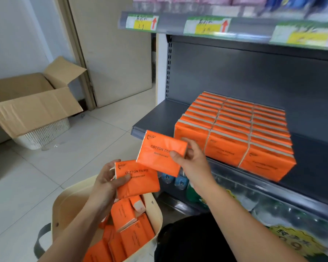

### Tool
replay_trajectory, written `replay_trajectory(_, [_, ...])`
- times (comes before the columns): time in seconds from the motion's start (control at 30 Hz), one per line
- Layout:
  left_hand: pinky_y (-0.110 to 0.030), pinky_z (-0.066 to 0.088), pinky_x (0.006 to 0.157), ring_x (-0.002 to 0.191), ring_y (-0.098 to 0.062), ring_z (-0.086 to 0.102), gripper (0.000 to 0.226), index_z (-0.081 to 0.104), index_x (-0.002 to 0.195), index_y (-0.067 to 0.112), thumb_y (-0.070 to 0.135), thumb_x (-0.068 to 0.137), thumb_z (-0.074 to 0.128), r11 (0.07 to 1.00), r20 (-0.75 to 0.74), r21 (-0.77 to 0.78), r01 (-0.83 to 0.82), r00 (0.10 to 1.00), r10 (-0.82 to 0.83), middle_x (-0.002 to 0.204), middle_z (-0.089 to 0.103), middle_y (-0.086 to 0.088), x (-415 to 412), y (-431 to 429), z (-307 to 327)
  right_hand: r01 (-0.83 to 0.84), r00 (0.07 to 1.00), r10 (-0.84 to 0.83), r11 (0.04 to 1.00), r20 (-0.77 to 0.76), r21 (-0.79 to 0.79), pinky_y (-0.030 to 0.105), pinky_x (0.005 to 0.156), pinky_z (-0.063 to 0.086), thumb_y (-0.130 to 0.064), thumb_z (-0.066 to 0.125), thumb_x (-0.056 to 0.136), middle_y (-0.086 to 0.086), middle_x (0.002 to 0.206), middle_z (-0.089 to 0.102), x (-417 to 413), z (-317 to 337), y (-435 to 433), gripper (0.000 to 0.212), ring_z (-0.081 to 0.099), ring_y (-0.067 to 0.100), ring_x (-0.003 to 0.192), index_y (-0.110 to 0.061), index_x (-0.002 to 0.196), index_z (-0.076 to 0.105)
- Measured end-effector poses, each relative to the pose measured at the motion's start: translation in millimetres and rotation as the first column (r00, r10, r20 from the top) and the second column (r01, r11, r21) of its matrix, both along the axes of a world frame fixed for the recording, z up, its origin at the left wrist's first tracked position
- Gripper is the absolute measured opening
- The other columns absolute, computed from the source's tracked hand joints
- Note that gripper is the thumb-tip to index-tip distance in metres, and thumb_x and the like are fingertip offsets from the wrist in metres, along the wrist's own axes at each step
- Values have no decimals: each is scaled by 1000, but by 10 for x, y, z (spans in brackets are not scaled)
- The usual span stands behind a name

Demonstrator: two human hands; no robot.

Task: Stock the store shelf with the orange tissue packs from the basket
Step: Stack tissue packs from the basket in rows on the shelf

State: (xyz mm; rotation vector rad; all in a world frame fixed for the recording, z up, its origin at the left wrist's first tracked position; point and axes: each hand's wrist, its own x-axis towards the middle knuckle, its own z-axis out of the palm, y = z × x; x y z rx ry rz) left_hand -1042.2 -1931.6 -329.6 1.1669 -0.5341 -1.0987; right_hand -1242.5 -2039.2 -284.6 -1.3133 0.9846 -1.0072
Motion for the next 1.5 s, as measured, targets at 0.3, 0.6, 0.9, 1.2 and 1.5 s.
replay_trajectory(0.3, [-34,58,63,87,-28,63,38,54,106,18,-9,81,63,991,147,-106,82,987,-66,104,64,-14,-867,-360,534,153,988,-150,978,34,-140,30,74,56,-7,75,79,0,100,69,-1079,549,-65,43,63,15,93,-31,108,54])
replay_trajectory(0.6, [-34,54,67,92,-21,65,51,56,111,15,-6,69,75,961,261,-157,227,948,-181,108,68,-8,-1644,-586,747,351,935,-351,908,43,-228,35,76,54,-7,77,78,6,95,71,-2183,831,-105,42,64,21,90,-32,107,59])
replay_trajectory(0.9, [-41,54,78,100,-28,62,47,60,101,24,-1,67,81,917,311,-188,352,907,-285,107,66,-11,-2462,-860,837,464,883,-468,858,38,-219,26,77,50,-10,76,80,5,104,69,-2936,821,-287,44,62,17,99,-32,112,55])
replay_trajectory(1.2, [-37,58,73,98,-24,62,41,61,102,27,-2,75,72,858,346,-181,481,847,-403,101,64,-4,-3351,-1079,840,561,822,-569,808,6,-180,21,70,48,-10,74,82,8,110,67,-3662,661,-694,52,61,19,107,-27,125,51])
replay_trajectory(1.5, [-33,58,75,94,-13,65,43,59,106,24,-2,75,73,811,373,-146,566,791,-485,93,68,8,-4037,-1417,782,584,791,-600,799,-120,-145,29,73,54,-11,76,80,3,108,64,-4196,316,-1121,52,60,16,105,-29,121,48])
